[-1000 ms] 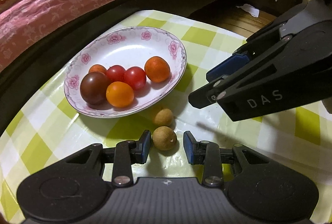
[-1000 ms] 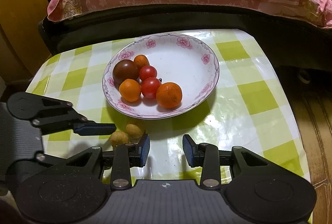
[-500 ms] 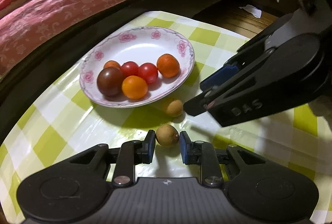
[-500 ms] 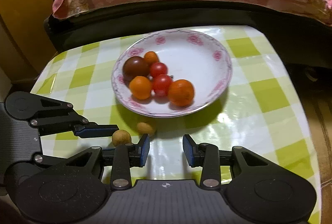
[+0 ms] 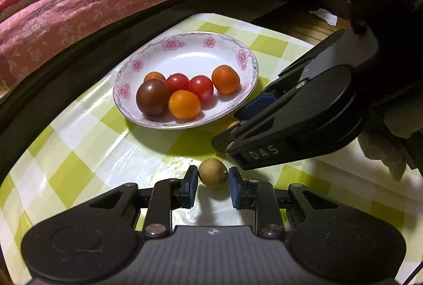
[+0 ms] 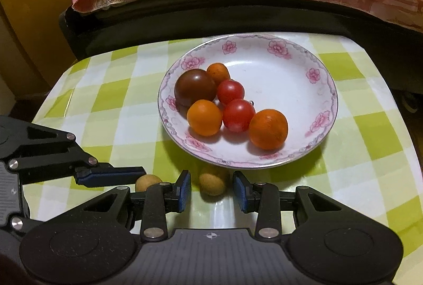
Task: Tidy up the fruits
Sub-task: 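Grasp a brown longan with the left tool while the right tool grasps the other longan, then carry both held longans to the white plate with both tools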
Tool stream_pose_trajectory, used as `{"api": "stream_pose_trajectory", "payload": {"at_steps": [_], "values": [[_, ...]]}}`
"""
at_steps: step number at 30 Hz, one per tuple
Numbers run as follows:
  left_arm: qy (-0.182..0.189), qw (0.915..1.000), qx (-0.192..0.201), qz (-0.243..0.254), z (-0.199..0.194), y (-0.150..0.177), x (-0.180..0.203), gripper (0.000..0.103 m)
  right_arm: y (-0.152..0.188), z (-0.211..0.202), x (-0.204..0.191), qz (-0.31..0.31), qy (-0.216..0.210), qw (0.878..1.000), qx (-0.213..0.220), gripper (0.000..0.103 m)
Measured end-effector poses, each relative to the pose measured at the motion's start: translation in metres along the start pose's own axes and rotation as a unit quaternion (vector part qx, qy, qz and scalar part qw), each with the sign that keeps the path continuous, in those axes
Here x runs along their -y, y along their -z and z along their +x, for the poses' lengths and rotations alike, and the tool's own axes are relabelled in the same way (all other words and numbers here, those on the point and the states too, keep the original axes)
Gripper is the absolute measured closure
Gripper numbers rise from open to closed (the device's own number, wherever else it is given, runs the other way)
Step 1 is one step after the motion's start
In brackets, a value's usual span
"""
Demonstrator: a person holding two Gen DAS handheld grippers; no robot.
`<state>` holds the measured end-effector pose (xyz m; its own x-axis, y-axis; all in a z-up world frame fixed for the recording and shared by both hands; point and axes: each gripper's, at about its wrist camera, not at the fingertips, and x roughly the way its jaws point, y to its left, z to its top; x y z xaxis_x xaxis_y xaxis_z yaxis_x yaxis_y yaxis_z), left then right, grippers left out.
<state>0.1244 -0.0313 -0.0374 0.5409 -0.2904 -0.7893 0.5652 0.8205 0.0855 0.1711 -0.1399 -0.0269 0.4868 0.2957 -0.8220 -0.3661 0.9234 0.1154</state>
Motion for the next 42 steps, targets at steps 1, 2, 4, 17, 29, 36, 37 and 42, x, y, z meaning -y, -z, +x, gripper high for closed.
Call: {"api": "stream_pose_trajectory", "payload": {"at_steps": [1, 2, 4, 17, 29, 36, 37, 42], "values": [[-0.001, 1.0000, -0.002, -0.001, 0.001, 0.001, 0.000, 0.070, 0.000, 0.000, 0.000, 0.000, 0.000, 1.000, 0.001, 0.070], [-0.002, 1.0000, -0.004, -0.002, 0.002, 0.001, -0.001, 0.070, 0.001, 0.000, 0.000, 0.000, 0.000, 1.000, 0.002, 0.070], [-0.001, 1.0000, -0.004, -0.003, 0.003, 0.001, -0.001, 0.070, 0.002, 0.000, 0.000, -0.004, 0.001, 1.000, 0.001, 0.070], [0.008, 0.9999, -0.006, -0.008, 0.007, -0.002, 0.000, 0.070, 0.004, -0.008, 0.004, -0.013, 0.009, 1.000, -0.010, 0.081], [0.018, 0.9996, -0.013, 0.016, -0.003, 0.001, 0.004, 0.072, 0.015, -0.024, 0.007, -0.027, 0.002, 0.999, -0.028, 0.081], [0.019, 0.9995, -0.009, 0.023, -0.005, 0.003, 0.006, 0.072, 0.025, -0.022, 0.004, -0.045, 0.007, 0.998, -0.035, 0.081], [0.018, 0.9995, -0.009, 0.023, -0.004, 0.003, 0.005, 0.072, 0.025, -0.022, 0.004, -0.044, 0.006, 0.998, -0.035, 0.081], [0.013, 0.9997, -0.013, 0.018, 0.000, 0.003, 0.005, 0.068, 0.026, -0.021, 0.005, -0.043, 0.006, 0.998, -0.034, 0.080]]}}
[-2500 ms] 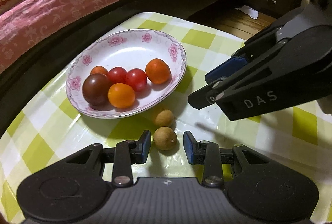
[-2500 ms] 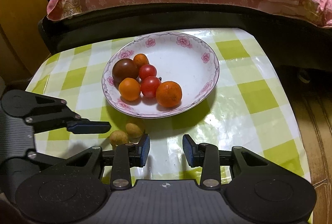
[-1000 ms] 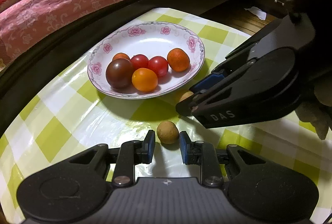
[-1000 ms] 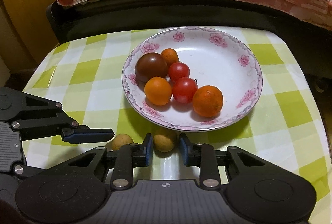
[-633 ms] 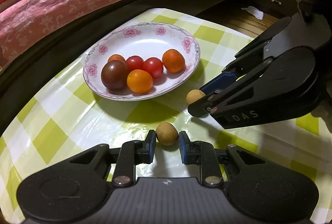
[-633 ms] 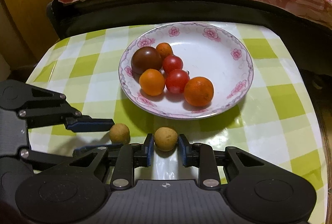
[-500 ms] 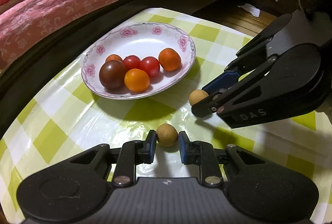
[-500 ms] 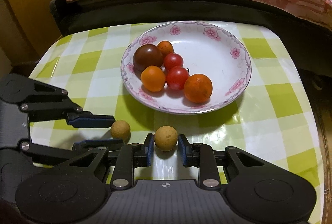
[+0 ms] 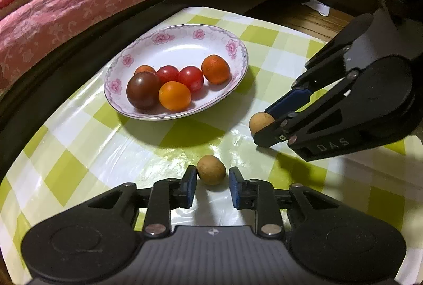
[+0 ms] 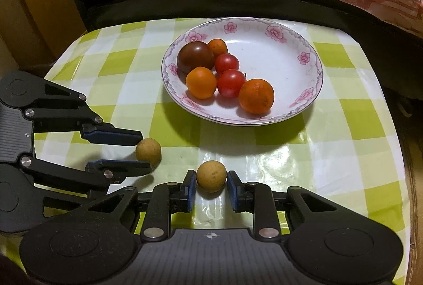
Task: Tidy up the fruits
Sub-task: 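Carry both held longans to the white plate with both tools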
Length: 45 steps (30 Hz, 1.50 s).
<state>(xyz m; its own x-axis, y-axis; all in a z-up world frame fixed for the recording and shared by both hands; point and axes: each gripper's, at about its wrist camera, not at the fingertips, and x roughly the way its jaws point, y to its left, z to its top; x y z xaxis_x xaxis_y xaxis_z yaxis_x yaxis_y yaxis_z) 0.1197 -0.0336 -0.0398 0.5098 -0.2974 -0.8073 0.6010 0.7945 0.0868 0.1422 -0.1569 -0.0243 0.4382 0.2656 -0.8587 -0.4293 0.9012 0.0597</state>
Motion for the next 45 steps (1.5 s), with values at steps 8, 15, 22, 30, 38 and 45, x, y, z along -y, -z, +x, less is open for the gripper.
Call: {"api": "stream_pose_trajectory", "payload": {"at_steps": [8, 15, 22, 30, 38, 45], "values": [[0.001, 1.0000, 0.001, -0.006, 0.006, -0.001, 0.000, 0.068, -0.001, -0.001, 0.001, -0.001, 0.001, 1.000, 0.005, 0.079], [0.002, 0.9999, 0.000, -0.013, 0.006, -0.002, 0.000, 0.070, -0.001, -0.001, 0.000, -0.003, 0.004, 1.000, 0.004, 0.079], [0.001, 0.9999, 0.001, -0.012, 0.004, -0.005, -0.001, 0.070, -0.003, 0.000, -0.002, 0.000, 0.008, 1.000, -0.004, 0.081], [0.001, 0.9996, 0.019, -0.018, -0.007, -0.012, -0.003, 0.070, -0.005, -0.005, 0.000, 0.006, 0.007, 1.000, 0.005, 0.081], [-0.003, 0.9987, 0.046, -0.024, -0.018, -0.025, -0.006, 0.070, -0.016, -0.018, 0.001, 0.016, 0.002, 0.999, 0.035, 0.081], [-0.015, 0.9977, 0.058, -0.030, -0.018, -0.036, -0.011, 0.070, -0.027, -0.025, 0.004, 0.023, 0.006, 0.998, 0.057, 0.081]]}}
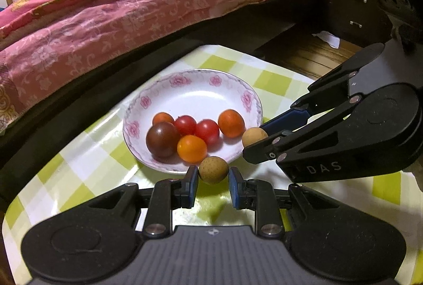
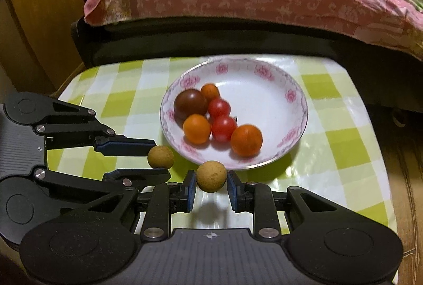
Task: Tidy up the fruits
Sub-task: 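Carry both held longans to the white plate with both tools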
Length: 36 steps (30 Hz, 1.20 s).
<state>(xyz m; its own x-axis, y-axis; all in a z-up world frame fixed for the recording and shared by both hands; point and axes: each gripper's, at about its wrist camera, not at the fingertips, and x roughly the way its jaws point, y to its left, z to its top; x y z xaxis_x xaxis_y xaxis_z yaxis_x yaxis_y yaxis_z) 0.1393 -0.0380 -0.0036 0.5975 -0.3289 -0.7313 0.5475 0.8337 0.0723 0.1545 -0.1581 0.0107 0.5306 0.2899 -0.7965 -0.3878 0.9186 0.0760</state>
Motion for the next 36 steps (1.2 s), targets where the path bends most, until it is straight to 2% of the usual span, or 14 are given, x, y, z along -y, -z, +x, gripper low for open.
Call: {"api": "stream_pose_trajectory", "payload": {"at_steps": [12, 22, 36], "values": [[-0.006, 1.0000, 0.003, 0.000, 0.013, -0.011, 0.002, 0.070, -0.009, 0.006, 0.010, 0.020, 0.012, 1.000, 0.013, 0.081], [-0.013, 0.9999, -0.007, -0.006, 0.026, -0.010, -0.001, 0.070, -0.010, 0.017, 0.014, 0.027, 0.016, 1.000, 0.004, 0.081], [-0.022, 0.9997, 0.001, -0.006, 0.032, -0.012, -0.003, 0.070, -0.014, 0.027, 0.016, 0.030, 0.022, 0.999, 0.006, 0.081]]}}
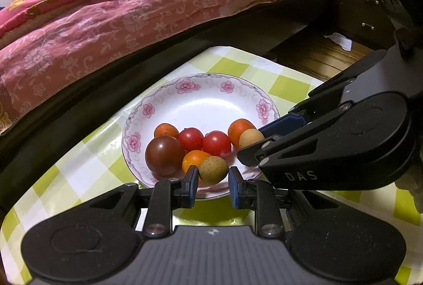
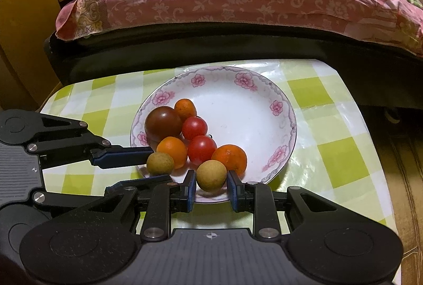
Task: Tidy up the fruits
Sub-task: 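Carry both held longans to the white plate with both tools, then lower the longans into the plate and open both tools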
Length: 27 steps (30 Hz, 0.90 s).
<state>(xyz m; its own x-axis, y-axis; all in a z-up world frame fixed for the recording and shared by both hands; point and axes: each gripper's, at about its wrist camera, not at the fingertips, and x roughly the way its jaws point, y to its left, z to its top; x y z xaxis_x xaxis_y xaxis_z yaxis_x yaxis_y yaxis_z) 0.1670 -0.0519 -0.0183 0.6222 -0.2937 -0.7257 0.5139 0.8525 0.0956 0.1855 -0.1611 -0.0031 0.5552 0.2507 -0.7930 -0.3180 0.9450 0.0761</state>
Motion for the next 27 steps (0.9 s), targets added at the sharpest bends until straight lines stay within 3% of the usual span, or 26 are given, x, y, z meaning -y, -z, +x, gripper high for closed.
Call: {"api": "stream_pose_trajectory", "payload": {"at_steps": [27], "values": [[-0.002, 1.0000, 0.000, -0.004, 0.011, -0.004, 0.002, 0.070, -0.004, 0.006, 0.001, -0.004, 0.014, 1.000, 0.020, 0.080]]}}
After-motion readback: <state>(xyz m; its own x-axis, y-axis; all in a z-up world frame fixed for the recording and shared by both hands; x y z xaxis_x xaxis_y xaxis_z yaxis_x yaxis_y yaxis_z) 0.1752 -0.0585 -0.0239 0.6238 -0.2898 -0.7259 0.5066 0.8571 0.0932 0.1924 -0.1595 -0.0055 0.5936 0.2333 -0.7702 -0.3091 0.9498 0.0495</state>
